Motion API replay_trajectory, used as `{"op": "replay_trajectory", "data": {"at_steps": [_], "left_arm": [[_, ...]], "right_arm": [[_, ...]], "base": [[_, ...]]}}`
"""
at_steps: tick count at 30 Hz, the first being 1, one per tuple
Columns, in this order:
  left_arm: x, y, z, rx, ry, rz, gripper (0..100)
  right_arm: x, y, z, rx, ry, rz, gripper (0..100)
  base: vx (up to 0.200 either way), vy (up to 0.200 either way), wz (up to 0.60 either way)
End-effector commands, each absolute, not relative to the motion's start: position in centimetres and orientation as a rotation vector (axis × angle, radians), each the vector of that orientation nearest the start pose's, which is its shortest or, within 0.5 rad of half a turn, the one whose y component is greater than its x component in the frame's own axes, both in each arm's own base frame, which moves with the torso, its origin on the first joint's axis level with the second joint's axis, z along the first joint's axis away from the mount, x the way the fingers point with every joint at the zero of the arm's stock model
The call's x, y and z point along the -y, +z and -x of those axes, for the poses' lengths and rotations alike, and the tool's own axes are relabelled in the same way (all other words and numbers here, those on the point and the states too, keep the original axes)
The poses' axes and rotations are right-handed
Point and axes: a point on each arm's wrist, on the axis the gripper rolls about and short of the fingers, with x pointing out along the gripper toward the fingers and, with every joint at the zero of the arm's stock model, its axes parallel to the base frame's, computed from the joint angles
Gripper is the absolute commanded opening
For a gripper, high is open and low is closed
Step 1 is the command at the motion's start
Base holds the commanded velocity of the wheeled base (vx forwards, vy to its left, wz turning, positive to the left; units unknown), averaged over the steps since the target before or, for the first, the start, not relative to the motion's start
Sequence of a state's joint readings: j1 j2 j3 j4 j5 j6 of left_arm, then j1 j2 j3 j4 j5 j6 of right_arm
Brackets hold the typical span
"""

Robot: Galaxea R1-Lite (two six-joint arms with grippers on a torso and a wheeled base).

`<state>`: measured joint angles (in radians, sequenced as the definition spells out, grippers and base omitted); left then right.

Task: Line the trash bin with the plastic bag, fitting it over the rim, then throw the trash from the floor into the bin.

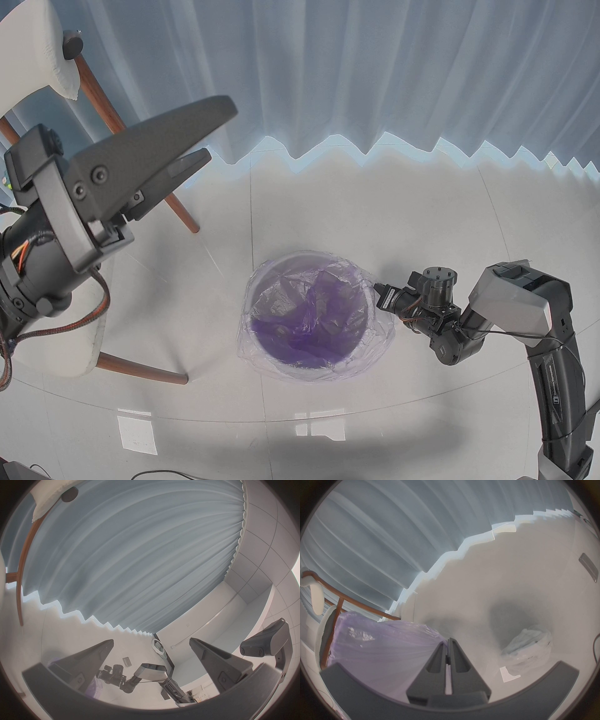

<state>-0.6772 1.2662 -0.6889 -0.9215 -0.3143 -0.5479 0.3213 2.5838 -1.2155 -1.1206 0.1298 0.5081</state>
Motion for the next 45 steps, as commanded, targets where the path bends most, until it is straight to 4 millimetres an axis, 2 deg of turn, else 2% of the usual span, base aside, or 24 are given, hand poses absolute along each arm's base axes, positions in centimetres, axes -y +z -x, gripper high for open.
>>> {"op": "replay_trajectory", "data": {"at_steps": [1, 11, 12, 16, 23, 27, 29, 30, 33, 36, 38, 40, 41, 43, 45], "left_arm": [[12.7, 28.8, -14.6, 0.072, -1.058, 0.562, 100], [12.7, 28.8, -14.6, 0.073, -1.059, 0.56, 100], [12.7, 28.8, -14.6, 0.074, -1.059, 0.558, 100], [12.5, 28.9, -14.7, 0.086, -1.048, 0.553, 100], [12.2, 29.3, -14.3, 0.103, -1.054, 0.555, 100], [12.1, 29.5, -14.1, 0.114, -1.055, 0.557, 100], [12.0, 29.5, -14.0, 0.113, -1.058, 0.557, 100], [12.1, 29.4, -13.9, 0.109, -1.064, 0.558, 100], [12.1, 29.4, -13.9, 0.119, -1.06, 0.541, 100], [12.1, 29.3, -14.0, 0.129, -1.052, 0.512, 100], [12.1, 29.2, -13.9, 0.129, -1.051, 0.5, 100], [12.1, 29.0, -14.0, 0.123, -1.042, 0.496, 100], [12.1, 29.0, -14.0, 0.123, -1.042, 0.496, 100], [11.8, 29.2, -14.5, 0.133, -1.009, 0.497, 100], [11.2, 29.2, -15.0, 0.144, -0.971, 0.492, 100]], "right_arm": [[-15.2, -4.0, -44.0, -0.387, 0.372, -0.479, 0], [-15.2, -4.3, -44.0, -0.406, 0.359, -0.55, 0], [-15.2, -4.3, -44.0, -0.405, 0.359, -0.552, 100], [-15.1, -2.9, -44.0, -0.378, 0.362, -0.579, 100], [-14.8, 2.5, -41.6, -0.322, 0.387, -0.707, 100], [-14.0, 5.5, -39.3, -0.332, 0.379, -0.812, 100], [-13.8, 6.2, -38.4, -0.341, 0.377, -0.817, 100], [-13.6, 6.8, -37.1, -0.354, 0.379, -0.814, 100], [-13.9, 8.3, -35.1, -0.359, 0.406, -0.816, 100], [-14.5, 10.7, -32.8, -0.366, 0.452, -0.852, 100], [-15.4, 12.2, -31.0, -0.429, 0.473, -0.881, 100], [-16.4, 12.6, -29.6, -0.538, 0.465, -0.862, 100], [-16.4, 12.6, -29.6, -0.538, 0.465, -0.862, 100], [-17.4, 12.0, -28.7, -0.671, 0.431, -0.807, 100], [-17.8, 11.4, -28.9, -0.734, 0.405, -0.766, 100]], "base": [[0.0, 0.0, 0.0], [0.0, 0.0, 0.0], [0.0, 0.0, 0.0], [0.0, 0.0, 0.0], [0.0, 0.0, 0.0], [0.0, 0.0, 0.0], [0.0, 0.0, 0.0], [0.0, 0.0, 0.0], [0.0, 0.0, 0.0], [0.0, 0.0, 0.0], [0.0, 0.0, 0.0], [0.0, 0.0, 0.0], [0.0, 0.0, 0.0], [0.0, 0.0, 0.0], [0.0, 0.0, 0.0]]}}
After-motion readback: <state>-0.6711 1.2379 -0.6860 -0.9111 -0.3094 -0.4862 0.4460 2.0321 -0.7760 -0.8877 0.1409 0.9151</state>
